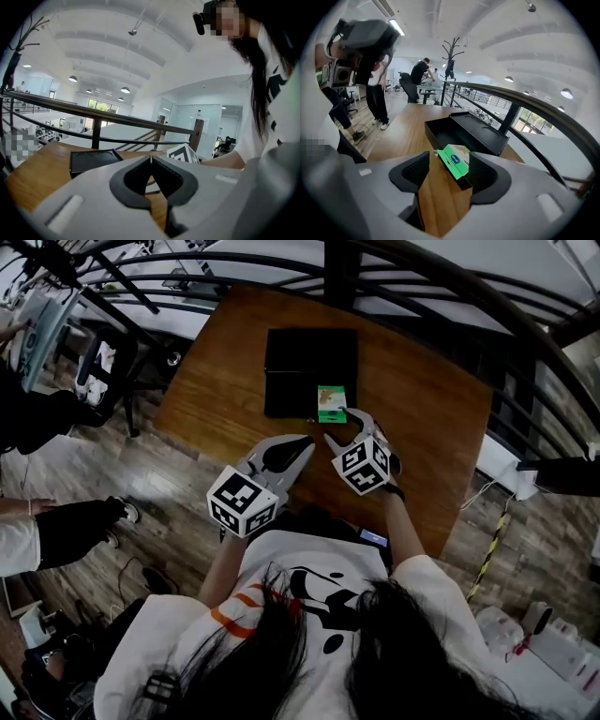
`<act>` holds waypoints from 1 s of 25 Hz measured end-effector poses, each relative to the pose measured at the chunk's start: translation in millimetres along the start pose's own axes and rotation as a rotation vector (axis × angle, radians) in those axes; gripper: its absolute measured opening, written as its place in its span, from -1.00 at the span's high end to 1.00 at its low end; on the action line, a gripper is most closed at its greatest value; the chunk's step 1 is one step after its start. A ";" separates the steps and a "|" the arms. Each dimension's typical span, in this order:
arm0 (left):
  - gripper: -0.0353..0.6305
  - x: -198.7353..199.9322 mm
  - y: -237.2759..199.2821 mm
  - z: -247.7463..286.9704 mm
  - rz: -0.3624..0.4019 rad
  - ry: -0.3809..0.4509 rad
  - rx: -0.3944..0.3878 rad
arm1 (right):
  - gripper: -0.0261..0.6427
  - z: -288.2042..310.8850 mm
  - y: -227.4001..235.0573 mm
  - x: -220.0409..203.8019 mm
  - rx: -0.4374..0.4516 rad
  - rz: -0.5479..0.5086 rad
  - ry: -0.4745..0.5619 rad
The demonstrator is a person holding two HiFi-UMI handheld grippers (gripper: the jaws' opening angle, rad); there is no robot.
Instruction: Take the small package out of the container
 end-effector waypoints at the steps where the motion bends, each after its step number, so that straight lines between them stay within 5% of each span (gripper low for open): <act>1: 0.89 -0.6 4.0 1.8 0.000 -0.001 0.004 | 0.10 4.1 1.7 -3.5 0.006 -0.028 -0.025; 13: 0.89 -8.4 0.9 -6.3 -0.017 -0.021 0.072 | -0.16 63.1 20.6 -13.2 0.040 -0.280 -0.284; 16: 0.89 -9.6 -2.2 -8.5 -0.019 -0.019 0.080 | -0.06 69.3 23.2 -16.6 0.023 -0.308 -0.315; 18: 0.89 -9.7 -2.8 -11.3 -0.021 -0.019 0.081 | 0.21 65.9 23.6 -14.9 -0.005 -0.305 -0.310; 25: 0.89 -11.4 -27.9 -23.4 -0.030 -0.018 0.073 | 0.33 62.5 9.8 9.0 -0.026 -0.212 -0.246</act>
Point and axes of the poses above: the fingertips, and each gripper's own axes: z forward along the fingers, y to its right, x out of its top, the point moved 8 cm from there along -z, backward along the fingers, and after that the axes turned 11 degrees about x, right-handed, at the moved point
